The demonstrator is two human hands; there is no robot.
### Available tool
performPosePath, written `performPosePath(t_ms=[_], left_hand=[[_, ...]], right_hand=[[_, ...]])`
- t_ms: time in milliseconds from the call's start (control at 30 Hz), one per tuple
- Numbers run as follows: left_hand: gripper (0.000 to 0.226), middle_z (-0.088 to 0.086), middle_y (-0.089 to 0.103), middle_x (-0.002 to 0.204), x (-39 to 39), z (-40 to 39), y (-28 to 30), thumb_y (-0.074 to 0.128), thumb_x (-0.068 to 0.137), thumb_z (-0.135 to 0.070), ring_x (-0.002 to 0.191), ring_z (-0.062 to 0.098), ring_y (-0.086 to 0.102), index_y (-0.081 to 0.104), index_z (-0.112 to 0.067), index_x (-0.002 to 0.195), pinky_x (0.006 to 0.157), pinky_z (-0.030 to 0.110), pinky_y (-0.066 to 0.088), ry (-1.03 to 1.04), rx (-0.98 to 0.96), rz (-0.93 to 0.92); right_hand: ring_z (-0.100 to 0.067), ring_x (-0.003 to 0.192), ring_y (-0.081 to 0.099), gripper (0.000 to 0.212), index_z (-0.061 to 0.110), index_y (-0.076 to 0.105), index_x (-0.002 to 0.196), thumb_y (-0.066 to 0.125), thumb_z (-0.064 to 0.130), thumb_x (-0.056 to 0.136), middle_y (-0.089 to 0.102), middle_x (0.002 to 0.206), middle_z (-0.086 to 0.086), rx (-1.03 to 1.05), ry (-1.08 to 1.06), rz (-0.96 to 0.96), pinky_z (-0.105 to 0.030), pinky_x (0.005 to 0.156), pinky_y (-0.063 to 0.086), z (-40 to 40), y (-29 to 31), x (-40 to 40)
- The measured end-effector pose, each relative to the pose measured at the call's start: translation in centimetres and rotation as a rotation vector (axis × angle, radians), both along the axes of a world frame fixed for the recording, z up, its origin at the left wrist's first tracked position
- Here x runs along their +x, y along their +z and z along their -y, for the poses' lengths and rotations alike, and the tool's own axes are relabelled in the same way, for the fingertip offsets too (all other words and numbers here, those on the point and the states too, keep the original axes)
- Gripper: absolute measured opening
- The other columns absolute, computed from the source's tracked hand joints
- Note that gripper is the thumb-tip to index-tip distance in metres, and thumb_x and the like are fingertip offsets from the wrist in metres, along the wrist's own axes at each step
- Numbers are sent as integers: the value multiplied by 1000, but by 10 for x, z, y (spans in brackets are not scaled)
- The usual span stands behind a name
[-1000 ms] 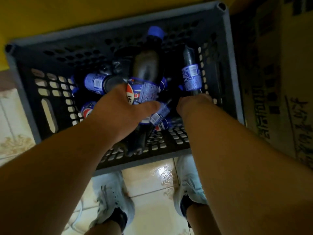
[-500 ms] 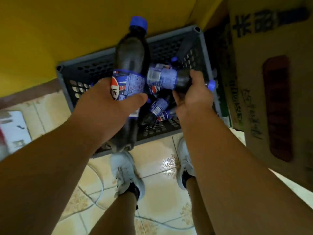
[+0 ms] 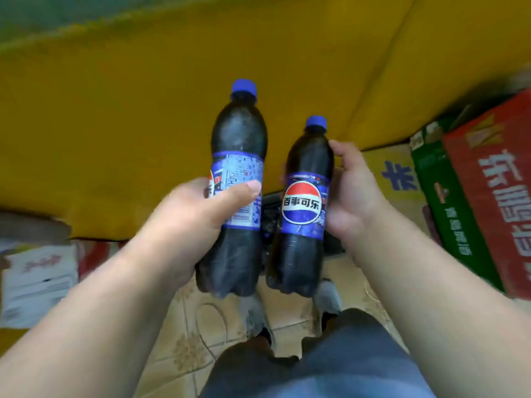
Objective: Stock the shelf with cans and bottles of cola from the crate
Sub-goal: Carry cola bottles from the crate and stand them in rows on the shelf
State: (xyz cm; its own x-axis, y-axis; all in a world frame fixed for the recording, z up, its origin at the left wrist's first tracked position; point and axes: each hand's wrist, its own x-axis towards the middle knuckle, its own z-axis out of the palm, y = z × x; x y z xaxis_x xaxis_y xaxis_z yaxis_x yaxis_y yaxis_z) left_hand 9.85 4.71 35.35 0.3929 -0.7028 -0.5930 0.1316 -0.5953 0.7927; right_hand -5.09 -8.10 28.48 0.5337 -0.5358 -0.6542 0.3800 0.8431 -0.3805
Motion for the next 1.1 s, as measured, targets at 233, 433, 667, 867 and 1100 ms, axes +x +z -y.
performPosePath(t_ms=[233,433,667,867,1100], left_hand=[[61,17,73,97,19,-35,114,79,76,-26,78,27,69,53,2,123,67,40,56,43,-349,-127],[51,27,69,115,24,-67,166,66,88,-24,99,40,69,54,1,131,84,55,58,28,-482,-436],[46,23,72,110,26,-93,196,66,73,-35,88,34,72,76,-5,107,87,49,56,86,-457,-574],[67,26,68,118,11,-82,214,78,68,-28,99,39,69,62,2,126,86,48,57,275,-583,-433],[49,20,75,103,-40,-56,235,74,78,-33,85,36,74,66,-4,116,75,45,58,478,-660,-252]], right_hand=[[-33,54,68,64,-7,65,82,48,54,95,67,73,-27,-46,226,38,-42,51,59,-30,154,37],[-33,72,65,48,0,61,107,68,40,81,65,90,-24,-218,326,101,-45,60,61,-53,230,61],[-41,113,65,73,-1,59,134,84,36,76,60,134,-29,-368,383,205,-59,89,56,-69,264,68],[-47,112,62,63,6,58,133,77,35,81,64,128,-30,-661,394,237,-69,102,43,-55,280,53],[-35,87,74,58,22,59,120,69,57,74,76,103,-15,-964,556,1,-54,80,60,-39,312,28]])
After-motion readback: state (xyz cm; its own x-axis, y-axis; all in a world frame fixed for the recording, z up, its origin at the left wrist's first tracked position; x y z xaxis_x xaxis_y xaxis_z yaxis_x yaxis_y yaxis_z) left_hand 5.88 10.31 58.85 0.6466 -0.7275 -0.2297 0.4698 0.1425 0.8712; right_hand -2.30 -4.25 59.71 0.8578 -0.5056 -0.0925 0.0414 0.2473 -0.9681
